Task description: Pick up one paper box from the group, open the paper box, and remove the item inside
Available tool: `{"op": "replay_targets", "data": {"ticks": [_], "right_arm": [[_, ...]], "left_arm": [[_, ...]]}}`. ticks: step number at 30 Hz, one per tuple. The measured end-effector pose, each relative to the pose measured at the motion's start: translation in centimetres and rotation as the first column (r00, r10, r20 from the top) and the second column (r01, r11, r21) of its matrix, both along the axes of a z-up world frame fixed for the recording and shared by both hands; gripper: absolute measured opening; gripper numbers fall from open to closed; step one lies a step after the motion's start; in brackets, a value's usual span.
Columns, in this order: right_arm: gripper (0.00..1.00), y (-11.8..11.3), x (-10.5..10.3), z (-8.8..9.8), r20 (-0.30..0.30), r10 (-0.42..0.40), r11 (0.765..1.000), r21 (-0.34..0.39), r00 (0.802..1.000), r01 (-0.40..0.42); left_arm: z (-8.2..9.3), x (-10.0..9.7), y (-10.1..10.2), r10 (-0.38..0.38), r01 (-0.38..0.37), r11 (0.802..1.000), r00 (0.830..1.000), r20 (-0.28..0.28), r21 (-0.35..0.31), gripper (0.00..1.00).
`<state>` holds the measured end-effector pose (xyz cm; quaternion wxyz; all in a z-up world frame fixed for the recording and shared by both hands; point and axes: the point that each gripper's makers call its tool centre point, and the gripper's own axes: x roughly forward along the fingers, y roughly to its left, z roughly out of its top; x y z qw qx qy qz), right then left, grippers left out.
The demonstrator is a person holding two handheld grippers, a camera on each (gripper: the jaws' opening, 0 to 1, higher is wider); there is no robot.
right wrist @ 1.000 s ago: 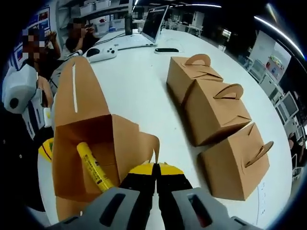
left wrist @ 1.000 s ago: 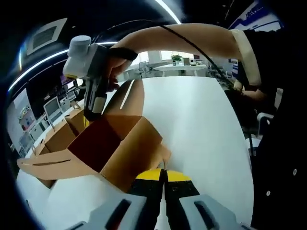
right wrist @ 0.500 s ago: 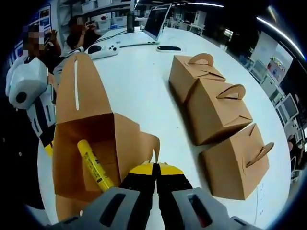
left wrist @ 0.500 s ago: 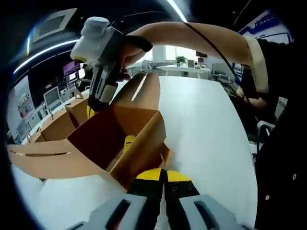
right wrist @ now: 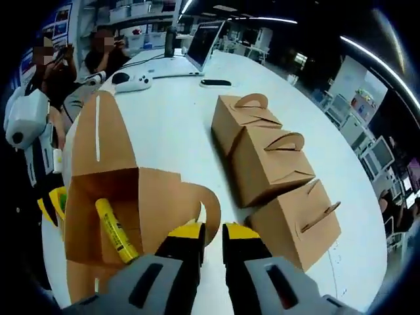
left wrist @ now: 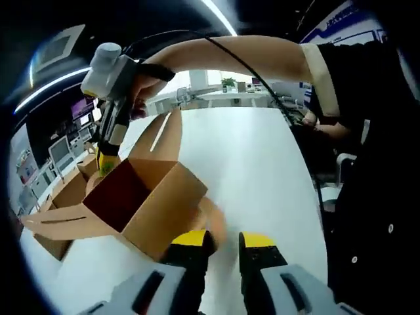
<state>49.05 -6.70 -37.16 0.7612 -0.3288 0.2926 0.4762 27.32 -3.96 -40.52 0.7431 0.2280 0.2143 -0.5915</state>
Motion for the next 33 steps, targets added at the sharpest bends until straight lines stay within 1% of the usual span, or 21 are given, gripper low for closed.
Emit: {"op": "replay_targets", "data": {"ticks": [3,4,5,8,9,11,13,16,17,19,21,24,26,30,33], "right_arm": [[0.18,-0.5,0.6,1.3,0.045,-0.016,1.0,0.02,0.999,0.015],[0.19,-0.6,0.6,2.0,0.06,-0.022,0.999,0.037,0.998,0.02],[0.2,-0.6,0.6,2.2,0.063,-0.025,0.999,0.043,0.998,0.022],[0.24,-0.6,0.5,3.2,0.073,-0.033,0.997,0.07,0.997,0.028],[0.25,-0.8,0.0,4.5,0.105,-0.032,0.996,0.086,0.994,0.023],[0.28,-0.8,-0.5,5.4,0.136,-0.022,0.996,0.093,0.99,0.009],[0.28,-0.8,-1.4,6.3,0.155,-0.004,0.995,0.1,0.988,-0.012],[0.3,-0.7,-1.9,6.8,0.152,0.009,0.993,0.112,0.988,-0.027],[0.3,-0.8,-2.0,6.7,0.146,0.013,0.994,0.109,0.989,-0.029],[0.29,-0.9,-2.3,6.8,0.154,0.02,0.994,0.099,0.988,-0.036],[0.29,-1.1,-2.8,7.1,0.156,0.021,0.993,0.11,0.988,-0.038],[0.29,-1.4,-4.0,7.5,0.159,0.03,0.99,0.131,0.987,-0.052],[0.29,-1.6,-5.2,7.7,0.16,0.041,0.987,0.145,0.986,-0.064],[0.3,-2.2,-9.0,7.6,0.128,0.085,0.983,0.151,0.988,-0.104],[0.32,-3.2,-11.7,7.0,0.112,0.094,0.985,0.134,0.989,-0.108]], "left_arm": [[1.0,-0.8,0.1,-0.009,0.009,1.0,1.0,0.003,-0.024,0.24],[1.5,-1.1,0.1,-0.011,0.011,0.999,1.0,0.005,-0.035,0.26],[1.6,-1.2,0.1,-0.012,0.012,0.999,1.0,0.006,-0.038,0.26],[2.9,-1.6,0.5,-0.005,0.007,0.998,0.999,0.032,-0.067,0.28],[3.3,-1.8,0.6,-0.002,0.005,0.997,0.999,0.04,-0.076,0.28],[4.4,-1.6,0.9,0.021,-0.014,0.995,0.997,0.069,-0.096,0.28],[5.3,-1.5,1.3,0.039,-0.029,0.993,0.995,0.088,-0.112,0.29],[6.2,-1.1,1.6,0.065,-0.052,0.988,0.994,0.088,-0.148,0.29],[6.3,-1.0,1.6,0.074,-0.06,0.986,0.993,0.087,-0.155,0.29],[6.7,-0.6,2.0,0.095,-0.079,0.983,0.991,0.098,-0.163,0.29],[7.0,-0.6,2.4,0.112,-0.093,0.981,0.988,0.105,-0.169,0.29],[7.5,-0.6,3.3,0.127,-0.106,0.979,0.985,0.113,-0.174,0.29],[7.8,-0.3,3.7,0.134,-0.113,0.979,0.984,0.115,-0.171,0.29],[8.4,0.5,4.5,0.151,-0.133,0.977,0.984,0.098,-0.169,0.31],[8.9,1.2,5.1,0.165,-0.149,0.973,0.983,0.082,-0.174,0.33]]}}
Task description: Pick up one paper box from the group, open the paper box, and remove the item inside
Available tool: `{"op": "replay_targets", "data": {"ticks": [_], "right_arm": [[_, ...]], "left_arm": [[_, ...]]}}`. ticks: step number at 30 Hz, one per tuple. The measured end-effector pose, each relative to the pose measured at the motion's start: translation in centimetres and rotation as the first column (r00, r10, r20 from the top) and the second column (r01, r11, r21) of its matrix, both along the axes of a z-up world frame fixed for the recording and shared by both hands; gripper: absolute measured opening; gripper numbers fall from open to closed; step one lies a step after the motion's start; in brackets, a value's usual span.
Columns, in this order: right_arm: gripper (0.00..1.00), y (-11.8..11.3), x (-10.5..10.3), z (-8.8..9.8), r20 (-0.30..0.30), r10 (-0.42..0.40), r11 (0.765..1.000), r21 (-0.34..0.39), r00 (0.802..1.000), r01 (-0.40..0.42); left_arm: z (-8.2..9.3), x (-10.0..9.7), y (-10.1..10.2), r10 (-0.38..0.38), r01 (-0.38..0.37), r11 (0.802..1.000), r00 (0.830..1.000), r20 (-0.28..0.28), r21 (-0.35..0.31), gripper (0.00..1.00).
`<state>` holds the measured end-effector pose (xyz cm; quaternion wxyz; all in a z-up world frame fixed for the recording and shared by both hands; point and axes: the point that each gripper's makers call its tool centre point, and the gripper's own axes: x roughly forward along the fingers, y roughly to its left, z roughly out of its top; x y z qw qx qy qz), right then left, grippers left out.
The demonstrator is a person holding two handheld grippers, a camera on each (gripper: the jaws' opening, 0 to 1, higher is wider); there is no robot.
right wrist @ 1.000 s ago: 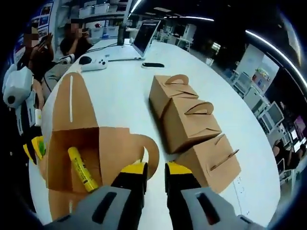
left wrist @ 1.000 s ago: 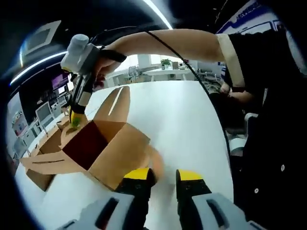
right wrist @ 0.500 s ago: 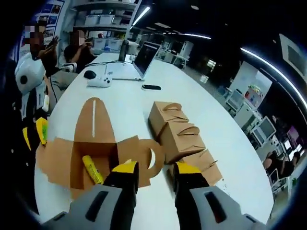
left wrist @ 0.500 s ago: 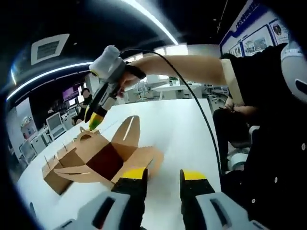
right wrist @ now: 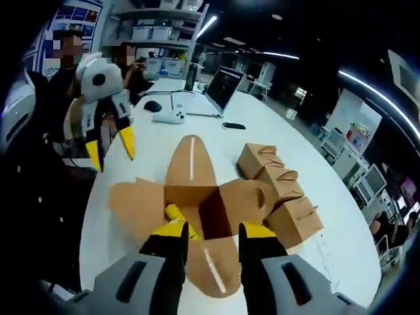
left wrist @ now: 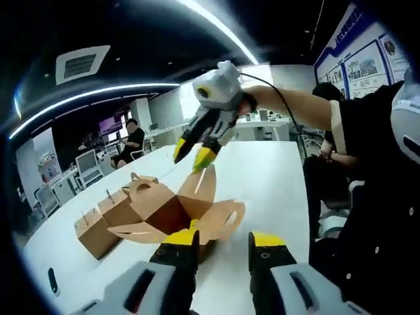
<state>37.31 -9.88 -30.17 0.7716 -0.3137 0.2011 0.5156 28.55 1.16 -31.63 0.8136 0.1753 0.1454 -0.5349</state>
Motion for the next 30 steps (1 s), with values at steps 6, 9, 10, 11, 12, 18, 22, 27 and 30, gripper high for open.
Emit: {"op": "replay_targets", "data": {"ticks": [6,9,10,11,12,18,22,27,30], "right_arm": [[0.37,-2.5,-4.4,-1.1,-0.014,0.019,0.998,-0.052,1.0,-0.02],[0.38,-3.9,-6.1,-1.6,-0.022,0.012,0.997,-0.082,1.0,-0.014],[0.39,-4.3,-6.6,-1.6,-0.017,0.012,0.996,-0.085,1.0,-0.013],[0.39,-4.7,-7.0,-1.6,-0.013,0.011,0.996,-0.088,1.0,-0.012],[0.39,-5.1,-7.5,-1.5,-0.008,0.01,0.996,-0.091,1.0,-0.011],[0.39,-7.3,-9.2,-1.0,-0.013,-0.021,0.995,-0.095,1.0,0.019],[0.39,-8.3,-9.7,-0.7,-0.013,-0.036,0.995,-0.097,0.999,0.035],[0.4,-8.6,-9.6,-1.0,-0.025,-0.036,0.989,-0.143,0.999,0.032],[0.4,-8.5,-9.7,-0.2,-0.021,-0.03,0.989,-0.148,0.999,0.026]], "left_arm": [[-0.3,1.4,1.1,0.035,-0.034,0.998,0.999,-0.015,0.05,0.37],[-0.3,1.6,1.5,0.048,-0.047,0.997,0.999,-0.018,0.067,0.38],[-0.2,1.7,1.8,0.057,-0.056,0.996,0.998,-0.015,0.076,0.39],[-0.2,1.8,2.0,0.066,-0.065,0.994,0.998,-0.013,0.085,0.41],[-0.2,1.9,2.3,0.075,-0.073,0.993,0.997,-0.01,0.094,0.43],[0.2,1.7,4.1,0.109,-0.109,0.986,0.994,0.013,0.128,0.46],[0.6,1.8,4.8,0.126,-0.128,0.983,0.992,0.022,0.133,0.46],[1.6,2.1,4.5,0.134,-0.137,0.982,0.991,0.03,0.132,0.46],[2.2,2.0,4.4,0.13,-0.133,0.982,0.991,0.032,0.134,0.46]]}}
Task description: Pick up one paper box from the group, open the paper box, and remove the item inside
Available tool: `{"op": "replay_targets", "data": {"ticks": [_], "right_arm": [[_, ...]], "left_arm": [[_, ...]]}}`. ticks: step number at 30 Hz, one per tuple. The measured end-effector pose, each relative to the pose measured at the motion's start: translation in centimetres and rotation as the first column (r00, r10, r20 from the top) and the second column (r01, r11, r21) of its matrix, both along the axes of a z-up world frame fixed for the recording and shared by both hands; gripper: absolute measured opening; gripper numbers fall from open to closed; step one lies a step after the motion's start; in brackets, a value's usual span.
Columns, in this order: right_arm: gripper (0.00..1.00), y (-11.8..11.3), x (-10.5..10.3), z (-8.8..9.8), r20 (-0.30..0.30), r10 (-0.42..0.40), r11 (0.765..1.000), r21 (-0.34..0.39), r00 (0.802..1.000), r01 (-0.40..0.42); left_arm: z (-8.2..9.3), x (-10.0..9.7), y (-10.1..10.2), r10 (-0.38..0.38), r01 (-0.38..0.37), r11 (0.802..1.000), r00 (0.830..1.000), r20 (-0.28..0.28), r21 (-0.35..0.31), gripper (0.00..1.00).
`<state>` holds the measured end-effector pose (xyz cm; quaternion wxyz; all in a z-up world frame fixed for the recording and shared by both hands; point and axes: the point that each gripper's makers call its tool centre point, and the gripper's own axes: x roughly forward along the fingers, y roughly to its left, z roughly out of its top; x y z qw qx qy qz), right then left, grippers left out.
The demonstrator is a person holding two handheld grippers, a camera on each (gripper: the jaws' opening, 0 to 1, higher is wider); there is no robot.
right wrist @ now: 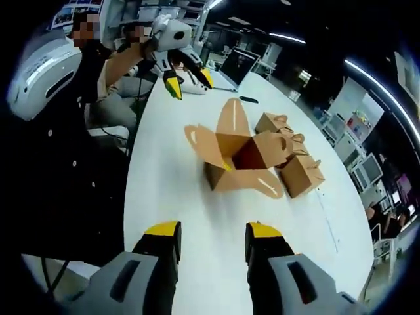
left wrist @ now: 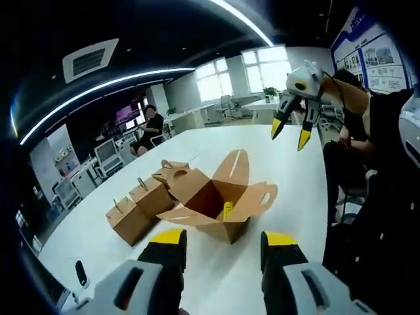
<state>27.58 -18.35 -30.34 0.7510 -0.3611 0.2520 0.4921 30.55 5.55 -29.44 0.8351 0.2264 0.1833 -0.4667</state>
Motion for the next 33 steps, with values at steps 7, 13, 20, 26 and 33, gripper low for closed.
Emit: {"op": "replay_targets", "data": {"ticks": [7,13,20,26,33], "right_arm": [[0.39,0.4,0.1,3.1,0.029,0.014,1.0,0.008,0.999,-0.014],[0.4,1.2,0.3,3.0,0.033,0.049,0.998,-0.031,0.998,-0.048],[0.39,3.9,1.5,3.5,0.035,0.124,0.99,-0.069,0.992,-0.121],[0.38,7.4,3.4,3.6,0.037,0.206,0.972,-0.12,0.978,-0.2],[0.37,10.5,6.3,1.9,0.018,0.292,0.933,-0.227,0.956,-0.28]], "left_arm": [[3.3,1.1,1.5,0.032,-0.036,0.999,0.996,0.086,0.041,0.45],[3.3,0.9,1.0,0.026,-0.028,0.999,0.996,0.082,0.019,0.43],[2.4,0.2,0.8,0.001,-0.003,1.0,0.998,0.058,0.024,0.48],[1.6,-0.3,1.4,0.007,-0.008,1.0,0.999,0.049,0.025,0.51],[1.5,-2.2,2.9,0.056,-0.055,0.998,0.996,0.075,-0.008,0.53]]}}
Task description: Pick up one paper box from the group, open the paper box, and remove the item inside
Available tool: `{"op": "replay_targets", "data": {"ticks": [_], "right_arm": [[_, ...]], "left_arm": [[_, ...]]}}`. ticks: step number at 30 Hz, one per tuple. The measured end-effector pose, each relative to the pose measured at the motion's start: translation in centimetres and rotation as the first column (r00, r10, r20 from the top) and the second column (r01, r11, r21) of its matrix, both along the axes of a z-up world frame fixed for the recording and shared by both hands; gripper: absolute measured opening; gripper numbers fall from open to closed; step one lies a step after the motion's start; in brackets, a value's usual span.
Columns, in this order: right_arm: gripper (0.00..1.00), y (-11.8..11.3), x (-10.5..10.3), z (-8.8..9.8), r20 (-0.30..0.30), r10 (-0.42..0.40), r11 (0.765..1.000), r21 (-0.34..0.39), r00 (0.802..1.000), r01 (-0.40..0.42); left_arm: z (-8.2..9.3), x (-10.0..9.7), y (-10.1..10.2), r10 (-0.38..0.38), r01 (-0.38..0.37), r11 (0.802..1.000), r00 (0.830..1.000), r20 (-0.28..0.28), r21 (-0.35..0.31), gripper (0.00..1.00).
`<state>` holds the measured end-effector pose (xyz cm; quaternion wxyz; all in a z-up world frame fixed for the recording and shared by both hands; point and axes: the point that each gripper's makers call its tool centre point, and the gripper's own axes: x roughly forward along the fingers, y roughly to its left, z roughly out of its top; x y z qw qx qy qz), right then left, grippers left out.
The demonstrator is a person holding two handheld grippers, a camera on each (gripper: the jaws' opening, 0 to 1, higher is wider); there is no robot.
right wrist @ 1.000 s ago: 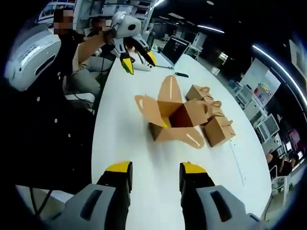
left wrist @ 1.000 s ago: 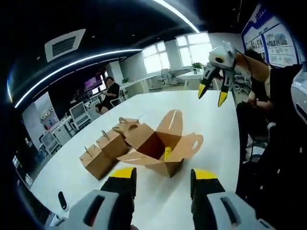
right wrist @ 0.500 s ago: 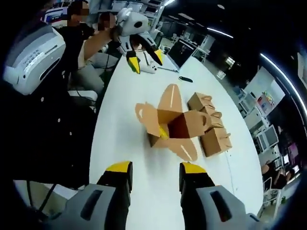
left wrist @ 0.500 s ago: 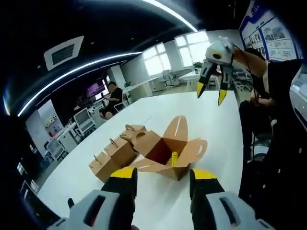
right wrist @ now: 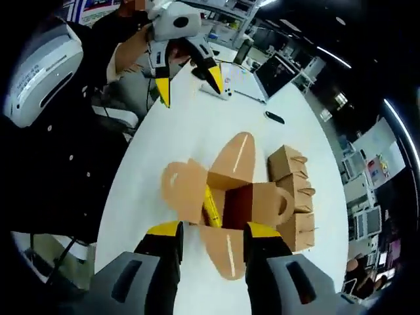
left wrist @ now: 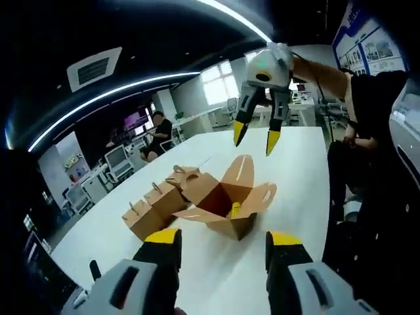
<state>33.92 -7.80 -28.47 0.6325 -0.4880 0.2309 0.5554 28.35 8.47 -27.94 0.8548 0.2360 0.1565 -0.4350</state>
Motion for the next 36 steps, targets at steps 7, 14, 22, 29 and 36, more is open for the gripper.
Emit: {"op": "replay_targets", "data": {"ticks": [7,14,22,29,36], "right_arm": [[0.36,1.5,3.1,-3.4,-0.009,0.045,0.99,-0.13,0.999,-0.046],[0.33,2.3,4.2,-7.9,-0.085,0.084,0.963,-0.251,0.993,-0.103],[0.31,2.5,4.3,-12.4,-0.164,0.108,0.928,-0.338,0.98,-0.159],[0.31,2.8,3.7,-14.9,-0.211,0.119,0.903,-0.384,0.97,-0.194],[0.27,2.9,3.2,-15.2,-0.242,0.09,0.899,-0.398,0.966,-0.183]], "left_arm": [[-0.1,-2.0,1.7,0.043,-0.042,0.999,0.999,0.029,-0.032,0.53],[-1.8,-3.2,3.3,0.091,-0.09,0.995,0.996,0.008,-0.053,0.52],[-3.7,-4.2,4.9,0.139,-0.142,0.987,0.989,-0.04,-0.082,0.52],[-4.3,-4.5,5.4,0.151,-0.156,0.984,0.987,-0.06,-0.089,0.52],[-4.3,-4.4,6.0,0.163,-0.168,0.981,0.985,-0.058,-0.093,0.51]]}}
